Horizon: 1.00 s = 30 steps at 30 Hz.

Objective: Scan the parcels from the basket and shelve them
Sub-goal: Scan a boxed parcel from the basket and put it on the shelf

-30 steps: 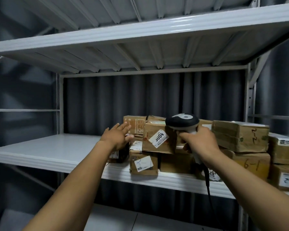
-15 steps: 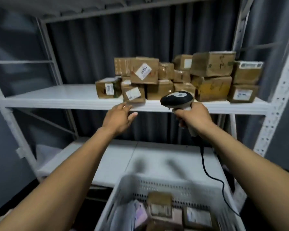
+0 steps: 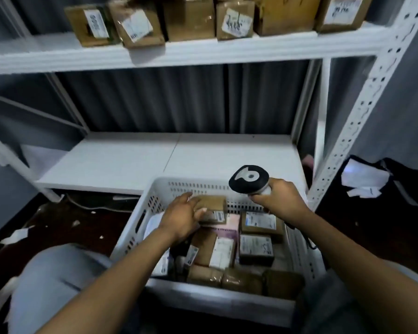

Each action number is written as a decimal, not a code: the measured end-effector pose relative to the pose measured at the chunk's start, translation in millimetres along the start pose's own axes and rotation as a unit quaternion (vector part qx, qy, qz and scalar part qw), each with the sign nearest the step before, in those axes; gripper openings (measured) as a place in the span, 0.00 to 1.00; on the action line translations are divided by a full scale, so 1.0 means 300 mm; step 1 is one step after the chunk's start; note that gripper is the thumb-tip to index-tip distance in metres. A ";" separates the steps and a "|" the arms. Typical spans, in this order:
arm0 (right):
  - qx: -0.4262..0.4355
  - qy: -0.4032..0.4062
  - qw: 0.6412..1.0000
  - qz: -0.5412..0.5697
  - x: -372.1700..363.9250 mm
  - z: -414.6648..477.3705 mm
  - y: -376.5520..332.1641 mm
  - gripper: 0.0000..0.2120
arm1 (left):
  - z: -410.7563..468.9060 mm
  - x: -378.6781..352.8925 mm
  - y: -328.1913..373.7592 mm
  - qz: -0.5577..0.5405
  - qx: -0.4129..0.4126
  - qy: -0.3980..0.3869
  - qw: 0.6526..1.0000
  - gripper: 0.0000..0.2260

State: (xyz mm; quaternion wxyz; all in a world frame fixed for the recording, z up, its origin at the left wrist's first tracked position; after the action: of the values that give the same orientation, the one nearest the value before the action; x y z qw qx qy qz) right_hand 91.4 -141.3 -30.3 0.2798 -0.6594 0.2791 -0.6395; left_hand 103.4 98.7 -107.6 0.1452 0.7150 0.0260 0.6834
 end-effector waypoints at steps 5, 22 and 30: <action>-0.015 -0.059 0.997 -0.037 -0.082 -0.014 0.180 0.08 | -0.066 -0.287 0.051 -0.002 -0.024 -0.088 0.996 0.25; -0.089 -0.047 0.994 0.050 -0.076 0.228 0.296 0.14 | 0.480 -0.618 -0.017 0.024 0.098 -0.128 0.987 0.30; -0.115 -0.027 0.991 0.059 -0.103 0.289 0.314 0.13 | 0.604 -0.712 -0.072 0.114 0.018 -0.183 0.976 0.45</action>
State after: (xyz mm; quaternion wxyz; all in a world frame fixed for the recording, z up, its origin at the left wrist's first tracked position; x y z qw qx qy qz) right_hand 176.3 -182.6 -122.0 0.2467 -0.6866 0.3813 -0.5677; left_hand 271.5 37.9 -324.2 0.0558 0.8288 -0.0707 0.5523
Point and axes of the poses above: each hand's wrist, its own z-axis towards the middle knuckle, its own x-axis out of the back of the hand, y = z × x, the point moved 7 cm from there along z, towards the middle knuckle, and after that the axes turned 2 degrees about y, right-handed, at the moved point
